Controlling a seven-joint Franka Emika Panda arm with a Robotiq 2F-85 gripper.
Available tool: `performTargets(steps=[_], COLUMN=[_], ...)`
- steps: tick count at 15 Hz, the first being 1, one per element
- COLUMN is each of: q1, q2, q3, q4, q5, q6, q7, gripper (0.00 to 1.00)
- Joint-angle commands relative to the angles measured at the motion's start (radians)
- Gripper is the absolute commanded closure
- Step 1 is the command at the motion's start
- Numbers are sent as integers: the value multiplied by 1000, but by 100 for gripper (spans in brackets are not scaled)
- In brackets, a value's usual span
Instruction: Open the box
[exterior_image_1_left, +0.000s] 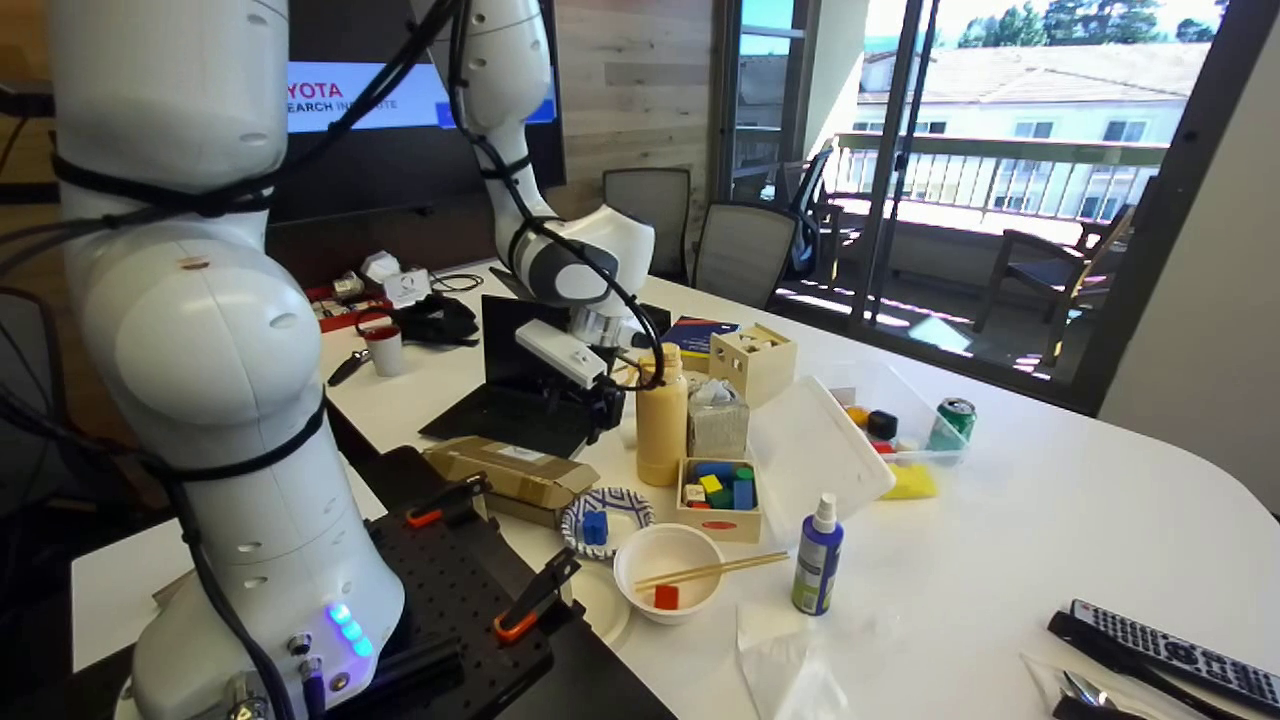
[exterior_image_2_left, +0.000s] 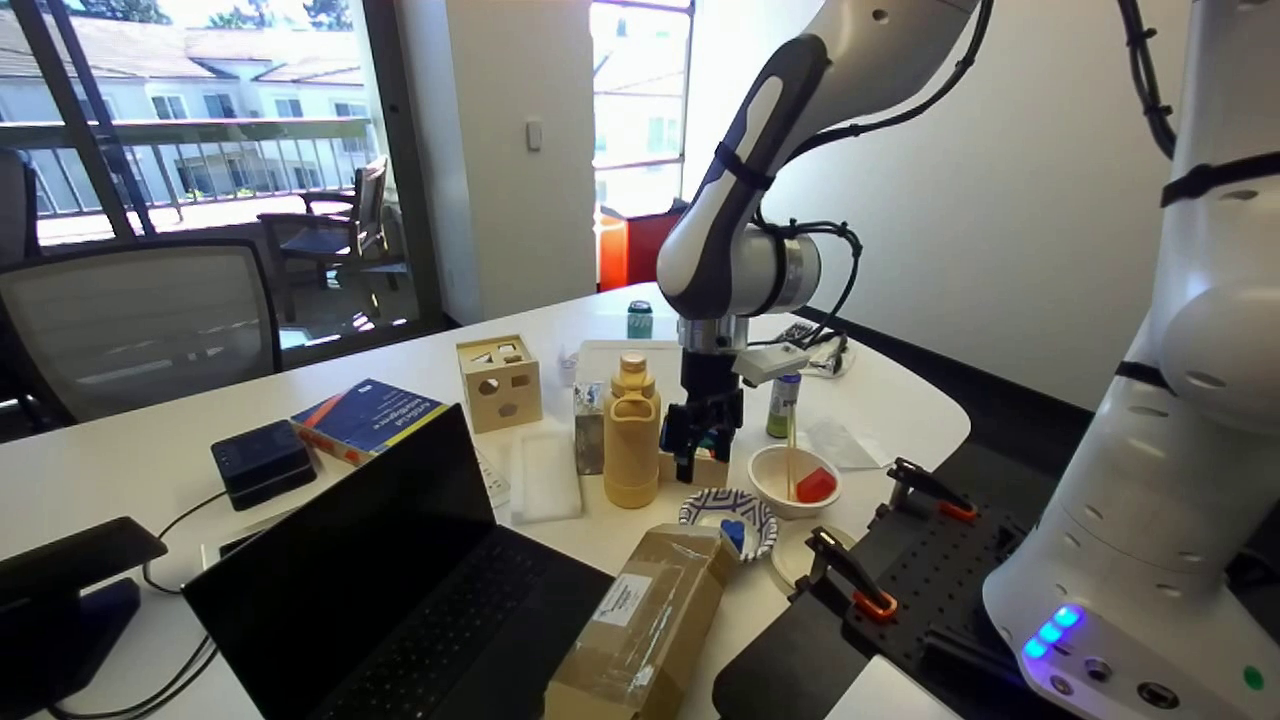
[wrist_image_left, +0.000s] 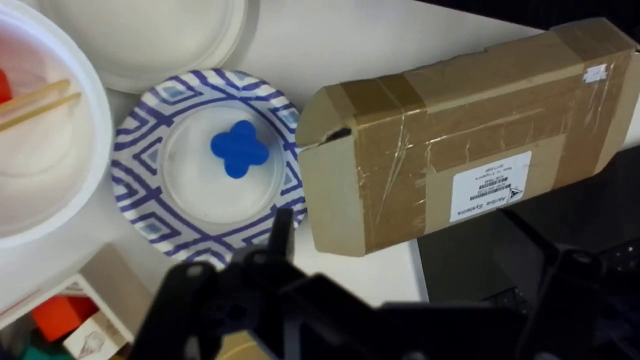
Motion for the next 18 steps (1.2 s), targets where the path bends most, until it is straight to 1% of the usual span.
performTargets(steps=[1,4,7,8,9,11,13,16,18], q1=[-83,-140,-235,-278,-292,-379,-482,-613,-686], q2=[43,79,150,181,211,265,326,424,485], q3=[85,125,175,202,207,265,341,431,476], q4=[-23,-63,-82,-80,-73,-57,-35,-3,12], q5=[99,142,185,200,240,296,357,415,431], q6=[50,110,200,227,249,287,322,364,392], q7=[-32,-49,-127,-161,-214,-301,-402,-517,-577], gripper=[0,0,0,0,0,0,0,0,0])
